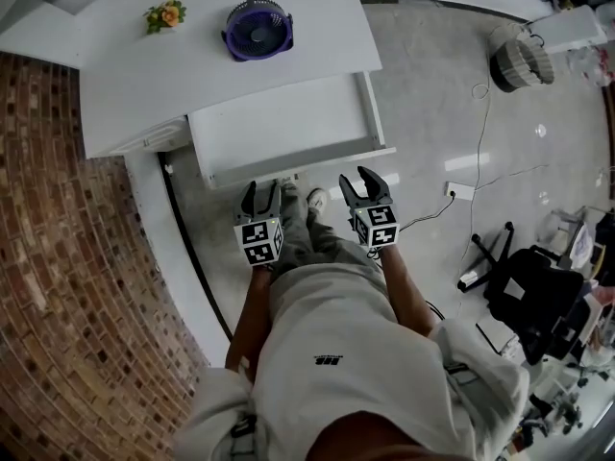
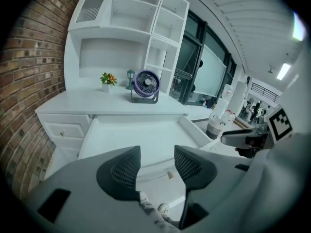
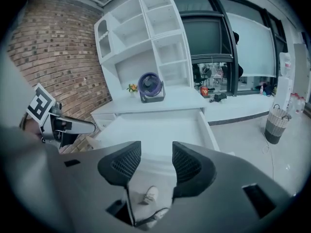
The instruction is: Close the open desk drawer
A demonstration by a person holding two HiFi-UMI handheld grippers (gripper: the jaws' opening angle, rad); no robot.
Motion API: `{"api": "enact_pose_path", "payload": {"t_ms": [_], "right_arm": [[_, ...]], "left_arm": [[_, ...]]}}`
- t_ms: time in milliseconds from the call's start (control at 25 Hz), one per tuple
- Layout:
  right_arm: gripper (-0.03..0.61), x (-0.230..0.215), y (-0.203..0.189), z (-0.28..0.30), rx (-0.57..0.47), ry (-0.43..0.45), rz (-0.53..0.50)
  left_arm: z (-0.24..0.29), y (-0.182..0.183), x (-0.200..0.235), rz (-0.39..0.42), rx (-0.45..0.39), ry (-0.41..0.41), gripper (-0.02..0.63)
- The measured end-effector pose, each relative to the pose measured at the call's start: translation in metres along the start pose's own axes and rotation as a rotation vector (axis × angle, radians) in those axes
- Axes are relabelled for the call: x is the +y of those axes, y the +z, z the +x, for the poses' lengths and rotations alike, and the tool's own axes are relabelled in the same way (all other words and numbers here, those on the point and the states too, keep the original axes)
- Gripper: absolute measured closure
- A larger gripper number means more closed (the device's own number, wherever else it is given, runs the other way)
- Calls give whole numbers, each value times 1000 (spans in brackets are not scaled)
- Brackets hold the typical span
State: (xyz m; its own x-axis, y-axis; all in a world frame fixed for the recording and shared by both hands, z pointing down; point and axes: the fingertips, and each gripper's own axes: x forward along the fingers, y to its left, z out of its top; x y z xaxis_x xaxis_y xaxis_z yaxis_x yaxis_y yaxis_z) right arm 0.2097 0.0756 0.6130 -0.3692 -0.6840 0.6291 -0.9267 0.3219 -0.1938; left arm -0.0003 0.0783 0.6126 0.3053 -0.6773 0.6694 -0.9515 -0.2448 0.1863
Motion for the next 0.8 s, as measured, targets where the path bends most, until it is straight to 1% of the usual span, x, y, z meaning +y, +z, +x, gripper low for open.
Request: {"api": "enact_pose_path", "payload": {"t_ms": [120, 320, 480, 600, 800], "right_arm": [[380, -5, -18, 7, 42, -10, 4], [377, -9, -39, 20, 94, -15, 9], [374, -16, -51, 30, 110, -30, -3], [374, -19, -56, 35, 120, -45, 10], [357, -32, -64, 45, 118, -101, 12]], "left_arm": [[4, -14, 6, -32, 26, 16, 382], [8, -36, 15, -55, 61, 38, 372], [13, -52, 22, -78, 82, 60, 358], [18, -63, 26, -95, 94, 80, 351], [30, -77, 36, -126, 114, 108, 344]]}}
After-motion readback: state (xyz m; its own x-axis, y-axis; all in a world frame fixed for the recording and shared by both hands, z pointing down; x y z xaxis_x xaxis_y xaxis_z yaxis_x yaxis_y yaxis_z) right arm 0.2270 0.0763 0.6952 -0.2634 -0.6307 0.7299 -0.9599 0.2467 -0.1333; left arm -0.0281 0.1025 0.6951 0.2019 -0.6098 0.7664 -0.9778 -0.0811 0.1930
